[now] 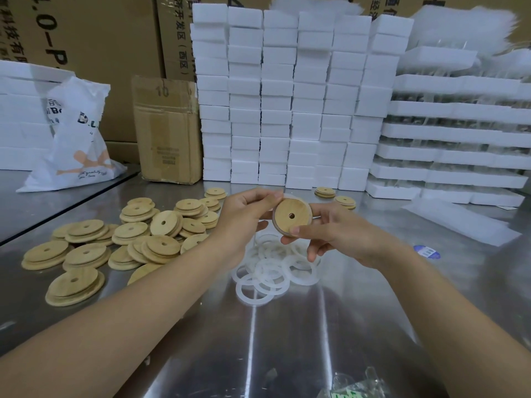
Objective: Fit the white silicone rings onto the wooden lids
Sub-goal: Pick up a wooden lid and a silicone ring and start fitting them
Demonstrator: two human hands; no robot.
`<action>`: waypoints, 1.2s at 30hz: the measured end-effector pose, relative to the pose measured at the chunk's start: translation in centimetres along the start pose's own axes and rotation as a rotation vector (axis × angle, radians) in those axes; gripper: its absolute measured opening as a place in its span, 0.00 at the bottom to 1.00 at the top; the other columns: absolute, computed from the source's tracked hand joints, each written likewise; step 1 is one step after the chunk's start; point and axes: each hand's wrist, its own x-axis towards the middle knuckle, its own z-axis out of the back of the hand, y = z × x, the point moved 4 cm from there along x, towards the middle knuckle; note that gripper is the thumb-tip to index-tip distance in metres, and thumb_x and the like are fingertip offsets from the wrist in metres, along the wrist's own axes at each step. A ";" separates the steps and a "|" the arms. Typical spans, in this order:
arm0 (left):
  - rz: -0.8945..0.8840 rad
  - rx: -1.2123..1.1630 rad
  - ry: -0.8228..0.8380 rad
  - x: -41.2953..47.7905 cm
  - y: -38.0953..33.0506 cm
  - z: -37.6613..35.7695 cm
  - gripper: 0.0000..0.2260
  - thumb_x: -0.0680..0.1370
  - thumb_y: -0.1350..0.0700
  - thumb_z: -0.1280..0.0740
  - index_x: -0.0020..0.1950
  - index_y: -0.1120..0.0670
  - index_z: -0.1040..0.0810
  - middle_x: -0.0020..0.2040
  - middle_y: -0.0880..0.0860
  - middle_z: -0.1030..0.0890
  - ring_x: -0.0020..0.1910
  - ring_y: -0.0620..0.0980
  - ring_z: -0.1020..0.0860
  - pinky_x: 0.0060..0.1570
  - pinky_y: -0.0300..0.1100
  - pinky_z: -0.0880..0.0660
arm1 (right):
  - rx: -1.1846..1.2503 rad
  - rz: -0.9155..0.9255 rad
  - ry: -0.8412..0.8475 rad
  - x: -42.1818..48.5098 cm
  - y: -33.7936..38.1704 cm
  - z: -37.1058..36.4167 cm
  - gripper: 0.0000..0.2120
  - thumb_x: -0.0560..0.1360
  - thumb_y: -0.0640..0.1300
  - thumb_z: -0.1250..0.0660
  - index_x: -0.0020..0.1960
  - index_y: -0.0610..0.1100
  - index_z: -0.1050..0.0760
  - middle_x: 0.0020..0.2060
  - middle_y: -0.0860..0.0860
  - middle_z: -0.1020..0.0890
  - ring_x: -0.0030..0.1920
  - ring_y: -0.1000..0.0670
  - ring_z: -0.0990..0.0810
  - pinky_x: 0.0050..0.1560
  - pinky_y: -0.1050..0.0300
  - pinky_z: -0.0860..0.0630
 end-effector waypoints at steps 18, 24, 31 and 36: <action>-0.149 0.202 0.173 0.1 0.1 -0.7 0.05 0.80 0.55 0.23 0.53 0.54 0.10 0.50 0.50 0.10 0.51 0.47 0.12 0.49 0.34 0.19 | -0.192 -0.043 0.037 0.3 -0.7 -1.2 0.04 0.80 0.42 0.27 0.55 0.43 0.18 0.48 0.48 0.10 0.35 0.50 0.14 0.44 0.53 0.24; -0.125 0.246 0.197 0.5 0.0 -0.4 0.05 0.80 0.55 0.24 0.55 0.51 0.10 0.51 0.50 0.10 0.53 0.47 0.13 0.52 0.39 0.17 | -0.227 -0.052 -0.007 0.5 -0.8 -1.5 0.04 0.80 0.40 0.28 0.55 0.43 0.19 0.46 0.48 0.10 0.35 0.48 0.13 0.43 0.52 0.24; -0.275 0.483 0.097 0.9 -0.5 1.0 0.07 0.78 0.54 0.21 0.55 0.48 0.10 0.48 0.41 0.11 0.51 0.37 0.14 0.58 0.36 0.22 | -0.298 -0.057 -0.191 0.9 -1.3 -0.4 0.05 0.79 0.41 0.28 0.53 0.50 0.18 0.41 0.51 0.11 0.35 0.46 0.12 0.51 0.44 0.18; -0.407 0.570 0.063 0.5 -0.5 0.5 0.06 0.76 0.59 0.20 0.50 0.49 0.09 0.46 0.42 0.11 0.49 0.38 0.15 0.46 0.27 0.25 | -0.412 -0.058 -0.228 1.2 -1.8 -0.3 0.04 0.78 0.43 0.27 0.48 0.51 0.20 0.40 0.50 0.12 0.32 0.49 0.12 0.48 0.48 0.17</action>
